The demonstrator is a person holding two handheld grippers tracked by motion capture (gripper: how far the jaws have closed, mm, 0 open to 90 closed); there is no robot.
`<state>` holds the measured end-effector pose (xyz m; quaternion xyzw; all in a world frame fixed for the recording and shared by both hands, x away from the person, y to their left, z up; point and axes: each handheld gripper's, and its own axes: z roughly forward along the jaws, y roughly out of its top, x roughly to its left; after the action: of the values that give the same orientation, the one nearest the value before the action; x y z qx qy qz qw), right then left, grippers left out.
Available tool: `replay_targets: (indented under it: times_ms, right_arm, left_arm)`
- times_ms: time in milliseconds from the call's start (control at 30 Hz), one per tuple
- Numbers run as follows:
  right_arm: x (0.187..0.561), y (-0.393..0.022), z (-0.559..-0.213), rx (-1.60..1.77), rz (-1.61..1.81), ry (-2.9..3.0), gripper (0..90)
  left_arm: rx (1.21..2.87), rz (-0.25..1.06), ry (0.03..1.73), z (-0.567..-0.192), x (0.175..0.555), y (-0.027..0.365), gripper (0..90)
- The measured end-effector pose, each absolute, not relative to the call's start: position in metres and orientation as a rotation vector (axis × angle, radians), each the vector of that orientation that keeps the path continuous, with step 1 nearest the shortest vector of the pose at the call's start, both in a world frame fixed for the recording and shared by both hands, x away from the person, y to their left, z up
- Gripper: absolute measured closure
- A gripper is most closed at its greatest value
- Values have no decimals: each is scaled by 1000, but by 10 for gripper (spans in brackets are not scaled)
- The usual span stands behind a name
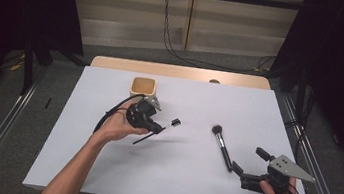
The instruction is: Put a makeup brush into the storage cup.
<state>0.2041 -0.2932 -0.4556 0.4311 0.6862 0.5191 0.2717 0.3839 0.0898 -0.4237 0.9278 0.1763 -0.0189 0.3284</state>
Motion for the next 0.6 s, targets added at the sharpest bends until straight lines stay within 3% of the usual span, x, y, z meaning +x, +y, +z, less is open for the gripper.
replay_targets:
  times_ms: [600]
  right_arm:
    - [204, -293, -455, 1154, 1405, 1848, 0]
  left_arm:
    - [2177, 66, 505, -417, 376, 113, 858]
